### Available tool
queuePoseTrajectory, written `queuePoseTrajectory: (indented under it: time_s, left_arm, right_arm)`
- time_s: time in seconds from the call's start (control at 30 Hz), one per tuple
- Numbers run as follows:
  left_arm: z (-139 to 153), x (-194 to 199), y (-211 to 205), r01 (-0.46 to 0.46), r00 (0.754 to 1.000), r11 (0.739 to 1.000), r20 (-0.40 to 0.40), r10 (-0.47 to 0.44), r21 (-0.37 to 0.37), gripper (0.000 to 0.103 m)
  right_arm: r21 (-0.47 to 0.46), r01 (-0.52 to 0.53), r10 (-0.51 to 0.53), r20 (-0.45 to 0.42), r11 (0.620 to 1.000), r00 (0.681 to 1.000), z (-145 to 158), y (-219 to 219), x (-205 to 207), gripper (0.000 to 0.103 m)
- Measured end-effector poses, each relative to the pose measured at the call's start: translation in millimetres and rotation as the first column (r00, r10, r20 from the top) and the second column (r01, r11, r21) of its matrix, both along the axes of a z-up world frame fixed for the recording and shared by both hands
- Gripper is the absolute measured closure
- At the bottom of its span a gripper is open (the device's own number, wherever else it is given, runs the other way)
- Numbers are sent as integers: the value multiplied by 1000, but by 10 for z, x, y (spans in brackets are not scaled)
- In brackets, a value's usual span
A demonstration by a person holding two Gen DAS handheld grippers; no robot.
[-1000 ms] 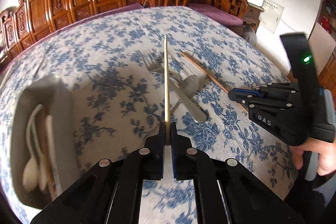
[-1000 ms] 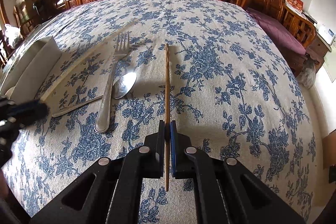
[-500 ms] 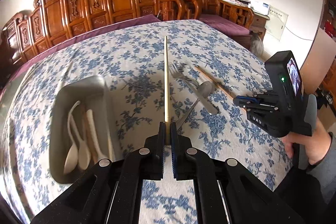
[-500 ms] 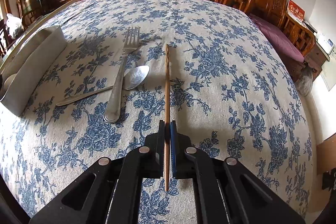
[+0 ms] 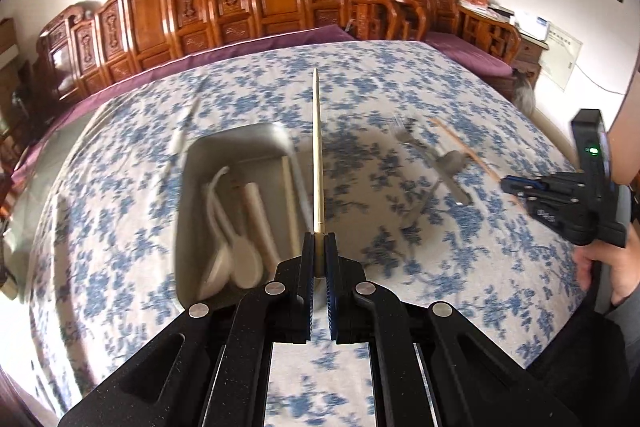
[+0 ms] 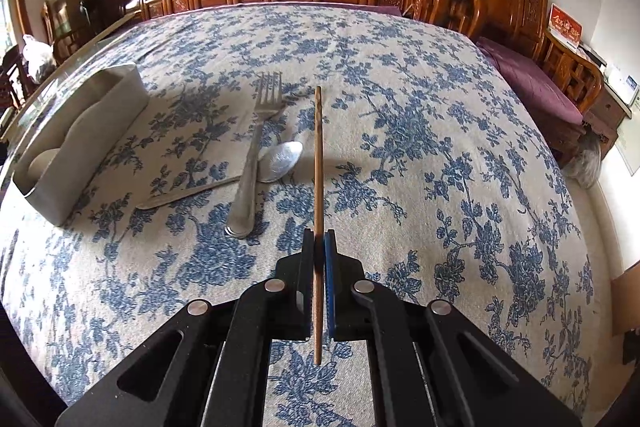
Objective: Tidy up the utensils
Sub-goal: 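Lower the chopstick into the tray with the left tool while the right tool carries its chopstick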
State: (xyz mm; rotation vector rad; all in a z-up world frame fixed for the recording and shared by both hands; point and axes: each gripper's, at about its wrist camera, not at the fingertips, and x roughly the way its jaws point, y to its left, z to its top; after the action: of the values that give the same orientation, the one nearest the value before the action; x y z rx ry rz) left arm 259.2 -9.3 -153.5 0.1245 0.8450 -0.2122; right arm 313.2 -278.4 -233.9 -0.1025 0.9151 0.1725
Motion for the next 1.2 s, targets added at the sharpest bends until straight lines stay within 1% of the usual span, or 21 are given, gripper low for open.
queuePoseTrajectory:
  time_s: [0.23, 0.47, 0.73, 0.87, 1.07, 1.2]
  left_arm:
    - [-92, 118, 315, -68, 998, 998, -12, 68, 2, 99]
    - [-308, 216, 512, -113, 992, 993, -61, 111, -27, 99]
    - [-401, 251, 583, -124, 988, 991, -97, 119, -46, 99]
    - [-439, 244, 594, -123, 986, 992, -115, 118, -39, 99]
    - [-455, 280, 636, -139, 983, 989, -123, 133, -43, 99]
    - [-459, 299, 643, -145, 983, 989, -118, 140, -33, 98]
  right_arm:
    - [22, -29, 28, 26, 999, 999, 100, 85, -44, 97]
    - [29, -74, 72, 54, 997, 996, 194, 234, -121, 97]
    - [18, -113, 112, 59, 993, 992, 214, 387, -162, 97]
    - [14, -119, 118, 58, 993, 991, 210, 415, -173, 97]
    - [17, -124, 123, 59, 992, 991, 223, 439, -191, 97]
    - [19, -133, 132, 60, 991, 989, 234, 498, -213, 97]
